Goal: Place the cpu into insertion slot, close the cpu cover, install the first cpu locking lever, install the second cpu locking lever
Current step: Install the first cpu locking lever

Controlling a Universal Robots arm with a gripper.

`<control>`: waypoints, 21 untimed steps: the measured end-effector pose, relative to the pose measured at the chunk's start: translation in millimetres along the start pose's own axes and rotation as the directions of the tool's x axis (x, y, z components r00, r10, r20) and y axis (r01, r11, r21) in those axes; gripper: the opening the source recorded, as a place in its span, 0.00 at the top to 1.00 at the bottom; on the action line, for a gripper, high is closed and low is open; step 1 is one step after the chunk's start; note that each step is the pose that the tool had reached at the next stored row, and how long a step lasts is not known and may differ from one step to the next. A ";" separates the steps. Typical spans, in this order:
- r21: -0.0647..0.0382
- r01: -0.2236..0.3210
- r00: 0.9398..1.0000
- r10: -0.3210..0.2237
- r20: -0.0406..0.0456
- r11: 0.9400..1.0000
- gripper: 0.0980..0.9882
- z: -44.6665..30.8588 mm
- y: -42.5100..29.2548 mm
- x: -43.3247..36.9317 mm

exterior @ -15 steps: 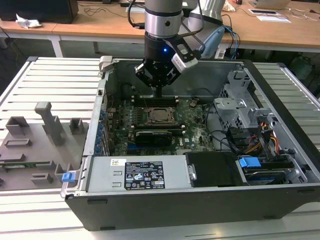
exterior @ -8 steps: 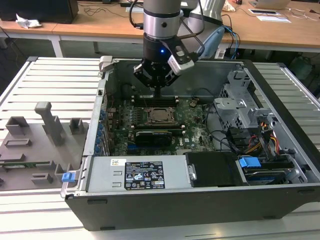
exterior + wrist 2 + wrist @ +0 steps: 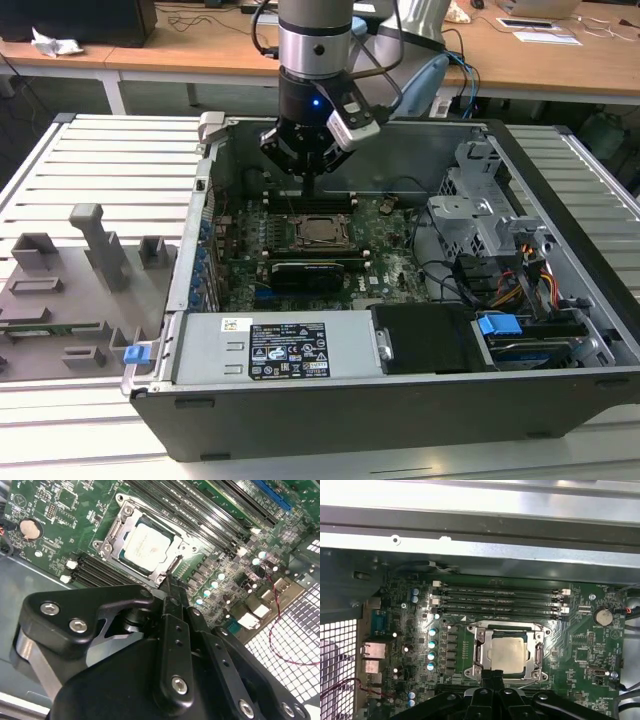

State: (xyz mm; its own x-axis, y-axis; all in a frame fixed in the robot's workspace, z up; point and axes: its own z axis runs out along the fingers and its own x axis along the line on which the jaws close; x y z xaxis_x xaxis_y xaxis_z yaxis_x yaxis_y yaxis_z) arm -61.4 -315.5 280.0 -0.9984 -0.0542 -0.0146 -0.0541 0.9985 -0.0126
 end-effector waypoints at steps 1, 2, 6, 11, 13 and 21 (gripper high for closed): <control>0.000 0.000 1.000 0.000 0.000 1.000 0.99 0.0 0.0 0.4; 0.000 0.000 1.000 0.000 0.001 1.000 0.99 0.1 0.1 1.0; 0.000 0.000 1.000 0.000 0.003 1.000 0.99 0.1 0.2 4.7; 0.000 0.000 1.000 0.000 0.006 1.000 0.99 0.9 0.9 15.6; 0.000 0.000 1.000 0.000 0.008 1.000 0.99 2.0 1.3 24.0; 0.000 0.000 1.000 0.000 0.008 1.000 0.99 8.1 1.9 33.3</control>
State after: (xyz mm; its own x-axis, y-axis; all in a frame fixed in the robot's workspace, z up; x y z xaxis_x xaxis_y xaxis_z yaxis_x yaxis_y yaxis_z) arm -94.6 -315.5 271.4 -0.9983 -0.0542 -0.0230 -0.0539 0.9985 -0.0129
